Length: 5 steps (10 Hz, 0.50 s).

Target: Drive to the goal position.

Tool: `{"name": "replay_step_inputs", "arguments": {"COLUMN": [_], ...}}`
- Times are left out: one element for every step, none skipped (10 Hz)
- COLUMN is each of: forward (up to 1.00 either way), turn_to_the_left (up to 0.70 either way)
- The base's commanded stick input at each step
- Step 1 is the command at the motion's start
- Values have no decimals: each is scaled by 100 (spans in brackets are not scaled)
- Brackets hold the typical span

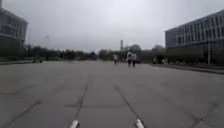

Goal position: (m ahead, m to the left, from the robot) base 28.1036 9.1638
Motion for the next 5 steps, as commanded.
{"name": "replay_step_inputs", "arguments": {"forward": [100, 100, 100, 100, 100], "turn_to_the_left": [0, 0, 0, 0, 0]}}
